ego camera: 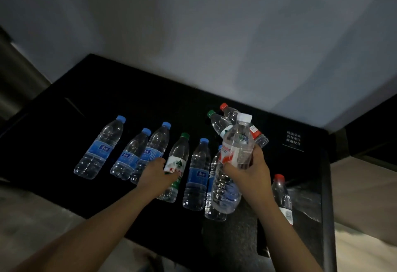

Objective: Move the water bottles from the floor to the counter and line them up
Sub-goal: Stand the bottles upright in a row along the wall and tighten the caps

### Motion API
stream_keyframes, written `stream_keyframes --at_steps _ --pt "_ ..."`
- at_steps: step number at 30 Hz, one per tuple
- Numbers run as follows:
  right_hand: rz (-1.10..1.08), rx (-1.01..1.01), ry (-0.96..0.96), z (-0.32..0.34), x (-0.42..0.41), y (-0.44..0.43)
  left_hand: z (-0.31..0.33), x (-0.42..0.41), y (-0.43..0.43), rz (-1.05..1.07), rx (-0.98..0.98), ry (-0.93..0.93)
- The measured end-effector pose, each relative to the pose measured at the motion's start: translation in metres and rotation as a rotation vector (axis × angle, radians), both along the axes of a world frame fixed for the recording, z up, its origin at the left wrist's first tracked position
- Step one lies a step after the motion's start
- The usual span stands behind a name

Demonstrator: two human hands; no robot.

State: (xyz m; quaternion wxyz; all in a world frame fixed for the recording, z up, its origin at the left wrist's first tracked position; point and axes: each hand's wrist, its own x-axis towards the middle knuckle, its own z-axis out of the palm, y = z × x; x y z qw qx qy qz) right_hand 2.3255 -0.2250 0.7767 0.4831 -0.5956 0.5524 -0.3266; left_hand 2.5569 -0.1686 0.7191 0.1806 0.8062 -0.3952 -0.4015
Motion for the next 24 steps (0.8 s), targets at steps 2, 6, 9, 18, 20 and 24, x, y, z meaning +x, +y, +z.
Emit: stream_keyframes --at_steps 2,6,9,18,20,24 --pt "-0.005 0.012 0.0 -0.003 0.002 -0.005 -0.004 0.0 -0.008 -0.006 0.016 -0.002" --pt "-0.018 0.026 0.018 -0.007 0.004 -0.013 -0.016 0.0 -0.027 0.043 0.046 0.015" --pt "-0.053 0.018 0.017 -0.007 0.006 -0.018 -0.026 0.002 -0.037 0.048 0.064 0.014" --pt "-0.11 0.04 0.009 -0.007 0.014 -0.02 -0.04 0.0 -0.055 -0.094 0.148 -0.105" --pt "-0.126 0.038 0.009 -0.006 0.015 -0.019 -0.04 -0.001 -0.055 -0.082 0.13 -0.096" --pt "-0.148 0.027 0.016 -0.003 0.016 -0.016 -0.039 0.003 -0.047 -0.07 0.064 -0.036"
